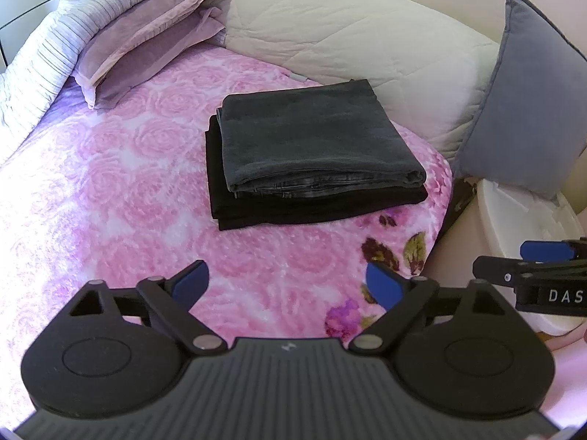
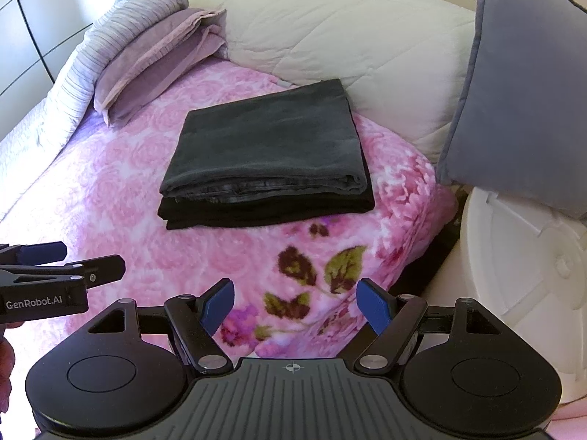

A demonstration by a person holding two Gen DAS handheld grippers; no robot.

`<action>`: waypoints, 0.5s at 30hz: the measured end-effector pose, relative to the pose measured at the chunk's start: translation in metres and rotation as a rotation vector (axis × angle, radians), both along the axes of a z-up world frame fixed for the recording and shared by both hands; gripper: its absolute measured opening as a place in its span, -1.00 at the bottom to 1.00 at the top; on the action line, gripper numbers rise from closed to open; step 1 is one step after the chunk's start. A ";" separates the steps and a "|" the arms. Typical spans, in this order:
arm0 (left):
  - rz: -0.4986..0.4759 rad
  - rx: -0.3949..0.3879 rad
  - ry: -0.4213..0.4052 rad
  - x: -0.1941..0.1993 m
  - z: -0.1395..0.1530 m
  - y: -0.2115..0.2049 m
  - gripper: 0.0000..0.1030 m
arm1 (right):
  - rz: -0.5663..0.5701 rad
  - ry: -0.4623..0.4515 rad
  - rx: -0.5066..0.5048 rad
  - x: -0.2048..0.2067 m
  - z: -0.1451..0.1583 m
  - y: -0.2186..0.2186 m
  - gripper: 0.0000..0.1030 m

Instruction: Fold clothes

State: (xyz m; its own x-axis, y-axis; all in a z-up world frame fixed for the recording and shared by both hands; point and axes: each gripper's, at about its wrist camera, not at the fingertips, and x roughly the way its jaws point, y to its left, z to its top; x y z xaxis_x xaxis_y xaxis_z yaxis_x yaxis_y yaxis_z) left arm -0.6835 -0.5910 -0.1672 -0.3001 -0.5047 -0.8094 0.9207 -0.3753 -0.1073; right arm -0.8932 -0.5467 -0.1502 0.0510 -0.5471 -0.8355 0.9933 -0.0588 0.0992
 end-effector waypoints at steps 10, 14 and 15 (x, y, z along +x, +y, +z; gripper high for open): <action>0.020 -0.032 -0.011 0.002 0.000 -0.008 0.97 | 0.000 0.016 0.001 0.006 0.004 -0.009 0.49; 0.023 -0.028 -0.010 0.002 0.001 -0.010 0.96 | 0.006 0.028 -0.001 0.008 0.006 -0.013 0.49; 0.024 -0.027 -0.010 0.002 0.001 -0.010 0.96 | 0.006 0.031 -0.002 0.009 0.006 -0.013 0.49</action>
